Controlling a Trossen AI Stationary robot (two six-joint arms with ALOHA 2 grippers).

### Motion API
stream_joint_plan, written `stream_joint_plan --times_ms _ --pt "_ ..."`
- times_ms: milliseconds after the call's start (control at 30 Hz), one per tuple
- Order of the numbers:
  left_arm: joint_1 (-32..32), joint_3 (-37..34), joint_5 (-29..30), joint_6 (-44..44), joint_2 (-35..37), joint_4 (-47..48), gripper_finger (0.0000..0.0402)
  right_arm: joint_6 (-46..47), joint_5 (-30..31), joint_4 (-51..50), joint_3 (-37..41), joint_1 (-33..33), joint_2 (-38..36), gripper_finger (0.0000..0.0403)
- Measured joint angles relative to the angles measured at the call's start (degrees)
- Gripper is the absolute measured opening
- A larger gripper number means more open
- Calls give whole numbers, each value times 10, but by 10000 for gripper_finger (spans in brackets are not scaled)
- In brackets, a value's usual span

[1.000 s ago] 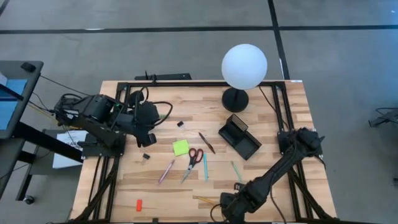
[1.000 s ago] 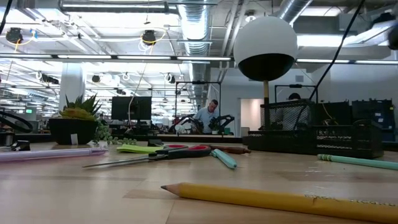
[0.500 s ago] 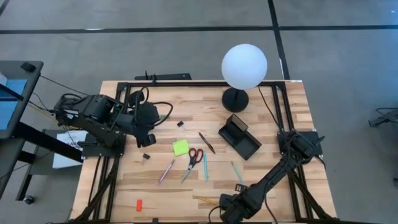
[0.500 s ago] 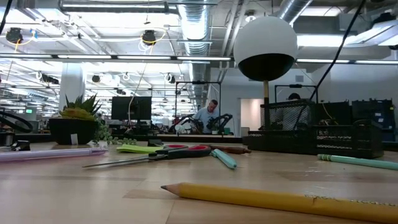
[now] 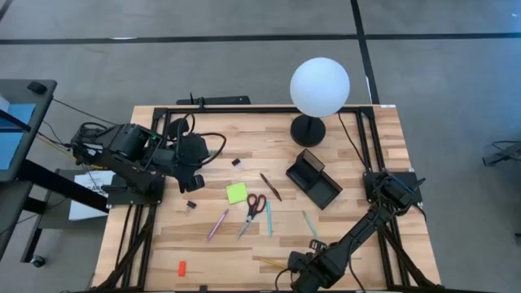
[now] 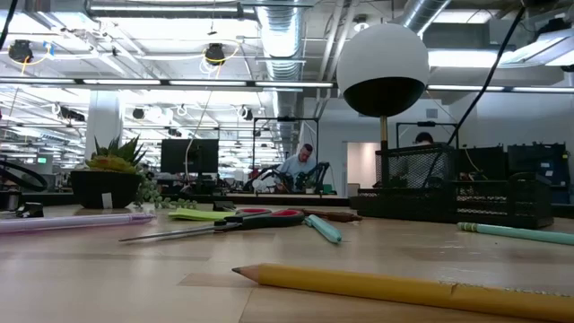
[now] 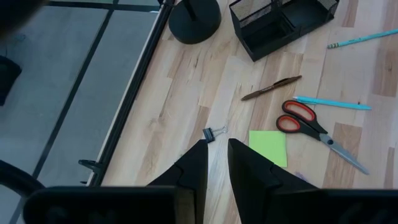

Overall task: Pick and place office supplies into organizer
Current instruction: Put the yellow pencil into the black desk organizer

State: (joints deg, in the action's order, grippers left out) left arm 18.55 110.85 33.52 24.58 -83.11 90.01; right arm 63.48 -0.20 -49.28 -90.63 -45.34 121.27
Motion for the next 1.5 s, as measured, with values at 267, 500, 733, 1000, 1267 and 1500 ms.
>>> stream_joint_plan --times_ms 267,500,733,1000,1267,1500 --pt "0 0 0 0 0 0 57 1 -4 13 0 -18 0 117" --pt "0 0 2 0 0 0 57 -2 1 -6 0 -17 0 117" --pt "0 0 2 0 0 0 57 -18 -38 24 -5 1 37 117" --pt "0 0 0 0 0 0 57 -20 -40 -1 -7 -7 52 117" --pt "0 0 0 0 0 0 57 1 -32 -1 -6 -16 59 100" --pt "0 0 0 0 0 0 57 25 -28 -11 -5 -18 59 31"
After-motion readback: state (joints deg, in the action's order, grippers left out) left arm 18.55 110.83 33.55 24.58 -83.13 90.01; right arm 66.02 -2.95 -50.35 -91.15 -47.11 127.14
